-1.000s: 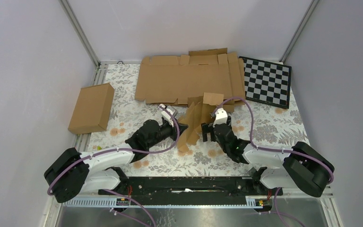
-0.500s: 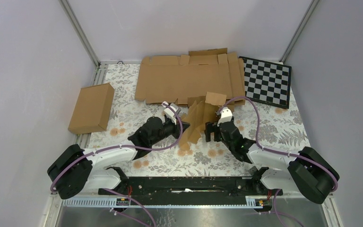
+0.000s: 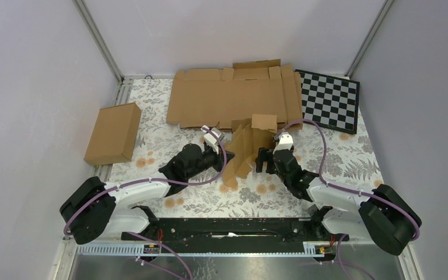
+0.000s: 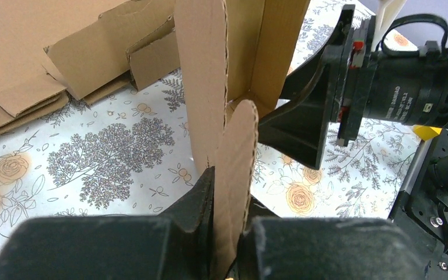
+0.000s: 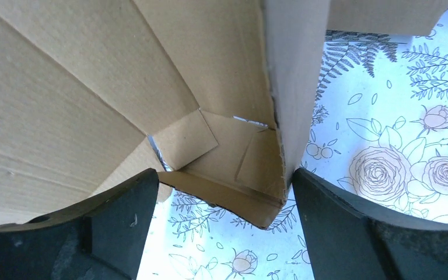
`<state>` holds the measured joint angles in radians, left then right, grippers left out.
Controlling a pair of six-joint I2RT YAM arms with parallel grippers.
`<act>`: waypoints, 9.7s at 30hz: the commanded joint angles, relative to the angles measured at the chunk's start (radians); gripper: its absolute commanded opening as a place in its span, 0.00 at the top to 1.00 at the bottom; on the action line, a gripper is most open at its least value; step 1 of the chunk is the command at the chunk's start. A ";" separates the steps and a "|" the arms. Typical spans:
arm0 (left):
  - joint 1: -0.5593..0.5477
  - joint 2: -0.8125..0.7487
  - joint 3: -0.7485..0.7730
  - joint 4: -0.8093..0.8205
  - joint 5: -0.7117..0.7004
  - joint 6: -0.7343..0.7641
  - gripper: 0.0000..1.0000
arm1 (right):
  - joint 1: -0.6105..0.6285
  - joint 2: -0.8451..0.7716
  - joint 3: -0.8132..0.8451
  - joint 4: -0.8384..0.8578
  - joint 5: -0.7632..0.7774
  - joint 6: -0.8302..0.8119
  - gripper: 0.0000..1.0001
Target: Fold the paper box
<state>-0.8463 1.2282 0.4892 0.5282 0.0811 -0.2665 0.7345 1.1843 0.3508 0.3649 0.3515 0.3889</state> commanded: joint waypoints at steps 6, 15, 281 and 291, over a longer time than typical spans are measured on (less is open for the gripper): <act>-0.014 0.015 0.043 0.005 0.033 -0.007 0.93 | -0.029 -0.015 0.052 -0.015 0.103 0.102 0.11; -0.017 0.020 0.057 -0.008 0.024 0.001 0.93 | -0.030 0.053 0.074 -0.055 0.044 0.013 0.12; -0.060 0.083 0.301 -0.411 -0.054 -0.001 0.93 | -0.169 0.126 0.047 0.135 -0.041 0.491 1.00; -0.063 0.090 0.303 -0.405 -0.044 0.005 0.93 | -0.207 0.329 0.104 0.163 -0.038 0.509 1.00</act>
<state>-0.9031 1.3487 0.7937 0.0982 0.0444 -0.2596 0.5400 1.4601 0.4301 0.4774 0.3016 0.8661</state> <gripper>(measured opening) 0.069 0.014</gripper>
